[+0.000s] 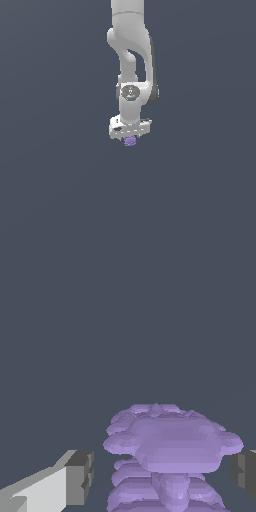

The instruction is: Pick up the object and move it to a goal position.

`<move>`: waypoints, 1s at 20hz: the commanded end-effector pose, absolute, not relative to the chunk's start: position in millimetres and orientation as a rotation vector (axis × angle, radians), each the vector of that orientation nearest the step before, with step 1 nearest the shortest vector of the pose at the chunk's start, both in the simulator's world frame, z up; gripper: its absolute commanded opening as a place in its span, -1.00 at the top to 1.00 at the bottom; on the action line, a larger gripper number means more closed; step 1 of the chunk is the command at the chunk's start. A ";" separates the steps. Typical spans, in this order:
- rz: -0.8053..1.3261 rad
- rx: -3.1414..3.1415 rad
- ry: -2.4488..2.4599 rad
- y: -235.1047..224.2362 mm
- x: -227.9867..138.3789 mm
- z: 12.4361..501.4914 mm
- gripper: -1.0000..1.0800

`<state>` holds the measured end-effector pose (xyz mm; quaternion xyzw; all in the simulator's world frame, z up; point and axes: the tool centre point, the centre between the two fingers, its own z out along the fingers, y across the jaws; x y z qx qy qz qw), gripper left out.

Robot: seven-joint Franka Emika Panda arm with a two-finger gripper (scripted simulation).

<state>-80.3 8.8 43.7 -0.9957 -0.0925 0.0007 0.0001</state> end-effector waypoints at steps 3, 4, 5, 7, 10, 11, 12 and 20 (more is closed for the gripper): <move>0.000 -3.128 -0.291 8.9 -79.7 39.6 1.00; 0.000 -3.128 -0.291 8.9 -79.7 39.6 1.00; 0.000 -3.128 -0.291 8.9 -79.7 39.6 1.00; 0.000 -3.128 -0.291 8.9 -79.7 39.6 1.00; 0.000 -3.128 -0.291 8.9 -79.7 39.6 1.00; 0.000 -3.128 -0.291 8.9 -79.7 39.6 1.00; 0.000 -3.128 -0.291 8.9 -79.7 39.6 1.00; 0.000 -3.128 -0.291 12.4 -74.5 51.6 1.00</move>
